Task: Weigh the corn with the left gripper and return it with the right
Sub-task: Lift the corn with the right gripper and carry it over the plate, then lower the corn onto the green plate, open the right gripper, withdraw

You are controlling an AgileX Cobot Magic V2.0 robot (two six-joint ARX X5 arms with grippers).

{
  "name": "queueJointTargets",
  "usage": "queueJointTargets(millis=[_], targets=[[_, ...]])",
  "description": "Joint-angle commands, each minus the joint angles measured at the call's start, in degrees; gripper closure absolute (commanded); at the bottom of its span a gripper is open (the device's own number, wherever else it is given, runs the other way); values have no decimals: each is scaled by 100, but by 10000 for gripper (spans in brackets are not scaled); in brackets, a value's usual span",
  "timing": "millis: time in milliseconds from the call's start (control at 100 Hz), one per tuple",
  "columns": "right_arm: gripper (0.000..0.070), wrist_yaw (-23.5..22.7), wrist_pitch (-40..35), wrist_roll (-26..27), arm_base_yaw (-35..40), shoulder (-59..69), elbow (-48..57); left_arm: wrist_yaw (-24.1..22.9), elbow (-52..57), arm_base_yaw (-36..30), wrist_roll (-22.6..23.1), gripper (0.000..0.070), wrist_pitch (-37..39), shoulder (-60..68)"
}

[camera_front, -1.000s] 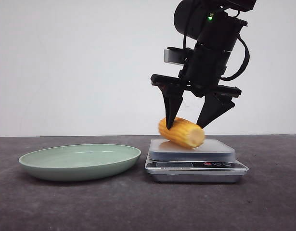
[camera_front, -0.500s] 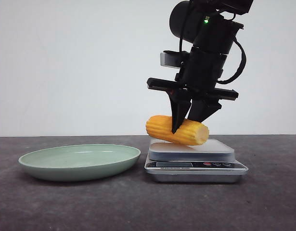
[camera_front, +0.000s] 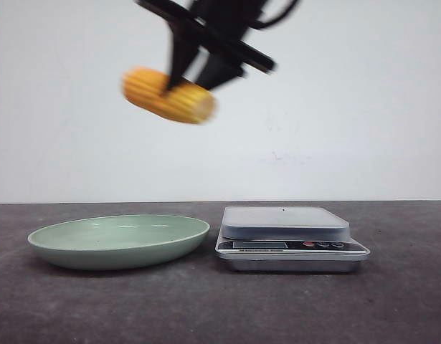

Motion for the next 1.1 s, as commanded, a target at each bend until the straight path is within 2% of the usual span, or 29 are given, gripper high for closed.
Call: queueJointTargets(millis=[0, 160, 330, 760, 800, 850, 910, 960, 1000, 1090], targets=[[700, 125, 273, 236, 302, 125, 72, 0, 76, -11, 66, 356, -170, -17], [700, 511, 815, 485, 772, 411, 72, 0, 76, -11, 68, 356, -170, -17], [700, 826, 1073, 916, 859, 946, 72, 0, 76, -11, 70, 356, -170, -17], [692, 938, 796, 1541, 573, 2092, 70, 0, 76, -11, 70, 356, -170, -17], [648, 940, 811, 1545, 566, 2092, 70, 0, 76, -11, 85, 356, -170, -17], [538, 962, 859, 1547, 568, 2092, 70, 0, 76, -11, 101, 356, -170, -17], [329, 979, 975, 1547, 575, 2092, 70, 0, 76, -11, 111, 356, -170, -17], [201, 951, 1045, 1547, 575, 2090, 70, 0, 76, -11, 131, 356, -170, -17], [156, 868, 1091, 1547, 575, 2087, 70, 0, 76, -11, 155, 356, -170, -17], [152, 852, 1106, 1517, 575, 2031, 72, 0, 76, -11, 166, 356, -170, -17]])
